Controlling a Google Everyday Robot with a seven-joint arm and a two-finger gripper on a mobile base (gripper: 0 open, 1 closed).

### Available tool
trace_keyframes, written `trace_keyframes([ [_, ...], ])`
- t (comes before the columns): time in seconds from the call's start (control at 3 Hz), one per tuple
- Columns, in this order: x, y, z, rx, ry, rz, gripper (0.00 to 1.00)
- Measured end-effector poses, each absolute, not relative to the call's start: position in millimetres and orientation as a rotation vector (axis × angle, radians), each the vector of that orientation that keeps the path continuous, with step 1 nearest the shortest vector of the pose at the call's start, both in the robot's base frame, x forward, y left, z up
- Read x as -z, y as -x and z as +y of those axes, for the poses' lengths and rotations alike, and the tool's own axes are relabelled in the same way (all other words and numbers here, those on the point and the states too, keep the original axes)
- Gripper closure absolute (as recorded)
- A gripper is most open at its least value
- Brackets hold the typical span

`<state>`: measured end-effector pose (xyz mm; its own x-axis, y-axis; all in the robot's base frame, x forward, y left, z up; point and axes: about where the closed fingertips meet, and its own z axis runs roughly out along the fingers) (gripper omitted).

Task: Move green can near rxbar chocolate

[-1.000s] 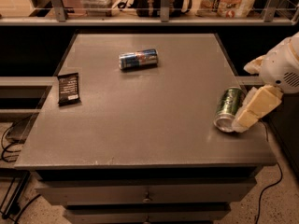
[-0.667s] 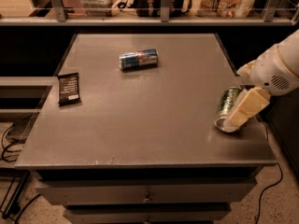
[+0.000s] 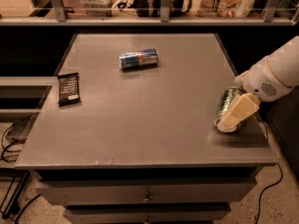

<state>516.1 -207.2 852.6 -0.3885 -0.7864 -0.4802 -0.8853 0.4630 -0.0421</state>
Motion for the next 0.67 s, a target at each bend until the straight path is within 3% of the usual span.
trace_keyframes([
  [0.33, -840.7, -516.3, -209.8, -0.300, 1.393, 2.313, 0.16],
  [0.67, -846.7, -516.0, -206.7, -0.290, 1.375, 2.314, 0.40],
])
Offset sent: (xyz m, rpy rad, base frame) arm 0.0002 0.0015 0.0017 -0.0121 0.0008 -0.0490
